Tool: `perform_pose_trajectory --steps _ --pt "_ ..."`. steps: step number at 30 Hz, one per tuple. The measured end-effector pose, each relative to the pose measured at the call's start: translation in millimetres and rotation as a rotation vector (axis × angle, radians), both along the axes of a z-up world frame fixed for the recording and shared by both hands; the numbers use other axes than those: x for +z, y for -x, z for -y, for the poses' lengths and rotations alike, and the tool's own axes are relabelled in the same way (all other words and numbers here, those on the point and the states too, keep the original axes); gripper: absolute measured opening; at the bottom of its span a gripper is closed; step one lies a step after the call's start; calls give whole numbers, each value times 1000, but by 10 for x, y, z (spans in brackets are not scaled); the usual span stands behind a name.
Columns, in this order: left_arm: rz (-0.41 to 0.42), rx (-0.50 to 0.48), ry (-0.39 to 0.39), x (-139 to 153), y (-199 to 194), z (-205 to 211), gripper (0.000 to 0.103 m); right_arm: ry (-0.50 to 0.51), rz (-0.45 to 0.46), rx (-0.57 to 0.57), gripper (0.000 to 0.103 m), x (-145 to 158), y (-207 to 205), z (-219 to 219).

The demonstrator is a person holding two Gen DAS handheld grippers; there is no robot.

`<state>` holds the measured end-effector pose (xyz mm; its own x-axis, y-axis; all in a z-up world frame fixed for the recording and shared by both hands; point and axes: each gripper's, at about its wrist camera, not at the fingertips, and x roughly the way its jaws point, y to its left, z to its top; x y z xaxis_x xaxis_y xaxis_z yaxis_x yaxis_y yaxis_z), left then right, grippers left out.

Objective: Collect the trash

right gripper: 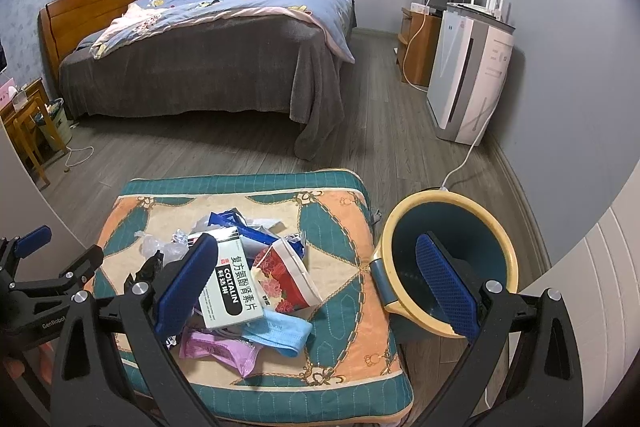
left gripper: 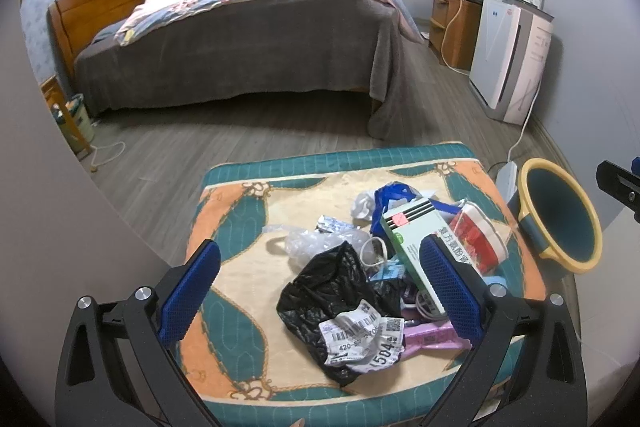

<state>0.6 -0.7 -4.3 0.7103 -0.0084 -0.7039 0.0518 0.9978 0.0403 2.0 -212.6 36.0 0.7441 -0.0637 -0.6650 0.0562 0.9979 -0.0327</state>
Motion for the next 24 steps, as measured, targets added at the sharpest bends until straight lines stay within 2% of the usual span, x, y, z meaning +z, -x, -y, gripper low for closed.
perform_pose_trajectory --steps 24 --pt "-2 1 0 -3 -5 -5 99 4 -5 1 97 -39 1 -1"
